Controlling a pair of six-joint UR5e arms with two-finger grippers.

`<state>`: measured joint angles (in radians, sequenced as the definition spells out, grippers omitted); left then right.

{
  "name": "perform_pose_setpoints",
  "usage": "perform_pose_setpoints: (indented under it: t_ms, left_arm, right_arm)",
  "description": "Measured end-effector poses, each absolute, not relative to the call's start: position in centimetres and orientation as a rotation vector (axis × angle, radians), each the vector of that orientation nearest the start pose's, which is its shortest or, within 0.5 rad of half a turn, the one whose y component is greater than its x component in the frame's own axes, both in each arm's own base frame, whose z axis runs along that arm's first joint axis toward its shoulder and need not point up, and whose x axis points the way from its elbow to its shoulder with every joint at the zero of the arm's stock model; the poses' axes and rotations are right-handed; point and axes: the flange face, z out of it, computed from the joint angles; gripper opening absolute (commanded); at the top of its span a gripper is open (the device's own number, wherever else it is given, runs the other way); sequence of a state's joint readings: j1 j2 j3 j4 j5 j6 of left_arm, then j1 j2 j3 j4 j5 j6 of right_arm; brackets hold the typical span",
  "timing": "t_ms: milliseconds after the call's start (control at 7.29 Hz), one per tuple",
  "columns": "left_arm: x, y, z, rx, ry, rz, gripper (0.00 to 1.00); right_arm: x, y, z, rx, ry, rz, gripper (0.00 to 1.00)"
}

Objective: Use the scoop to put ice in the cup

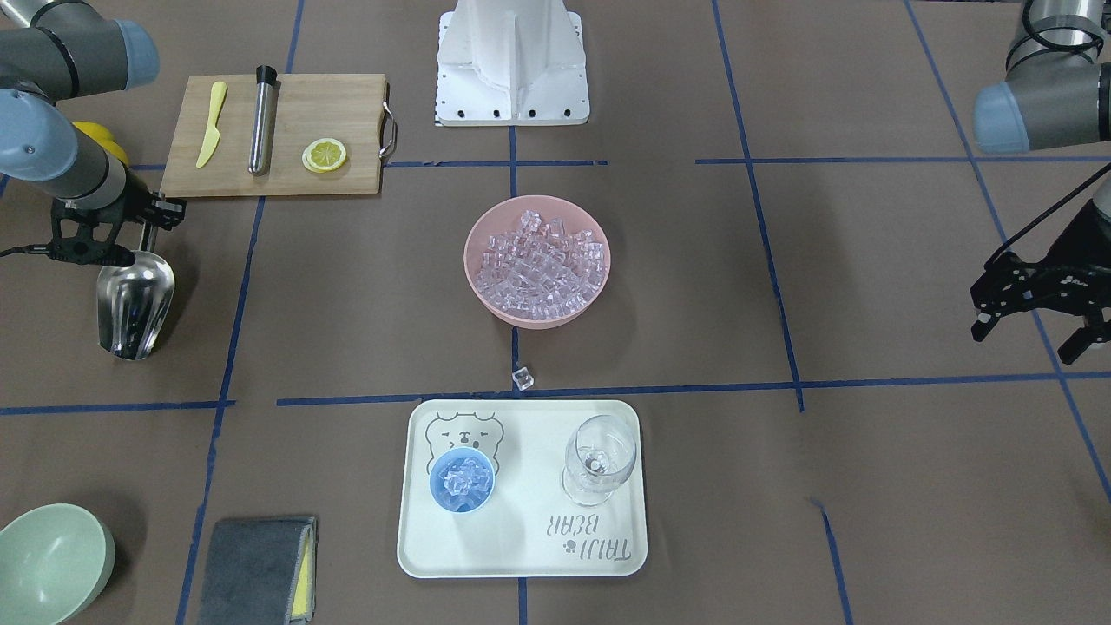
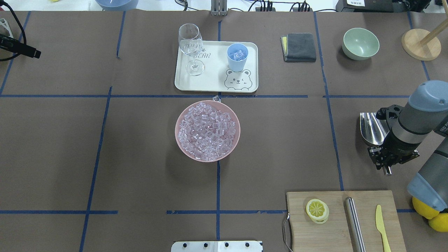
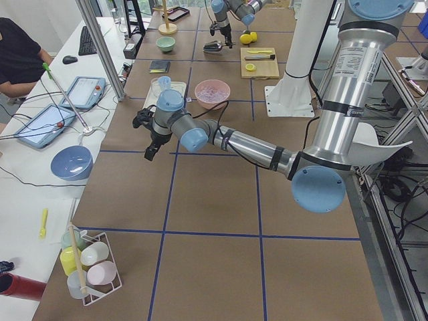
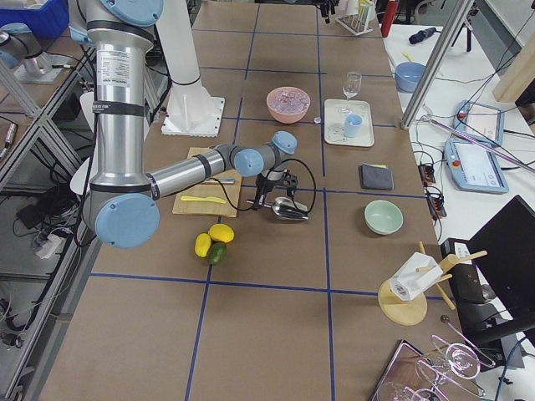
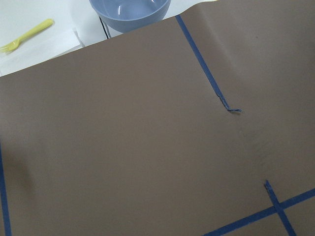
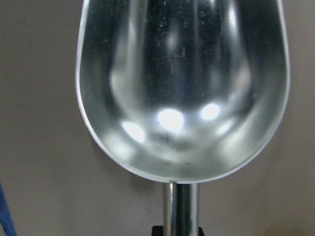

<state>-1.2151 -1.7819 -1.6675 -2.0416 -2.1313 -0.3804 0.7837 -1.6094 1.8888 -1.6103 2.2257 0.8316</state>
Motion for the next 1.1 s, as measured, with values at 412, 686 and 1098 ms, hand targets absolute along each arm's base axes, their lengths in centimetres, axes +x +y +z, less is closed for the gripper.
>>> perform_pose_setpoints:
  t_ms: [412, 686, 1098]
  left_arm:
    - [13.1, -58.4, 44.8, 0.517, 0.768, 0.196, 1.0]
    - [13.2, -58.5, 44.9, 0.499, 0.764, 0.192, 1.0]
    - [12.3, -58.8, 45.8, 0.408, 0.718, 0.193, 1.0]
  right_arm:
    - [-28.6, -38.7, 53.1, -0.316, -0.623, -0.037, 1.0]
    - [-27.6, -39.0, 51.5, -0.28, -0.643, -0.031, 1.0]
    - [-18.8, -43.9, 48.8, -0.121, -0.712, 0.029, 1.0]
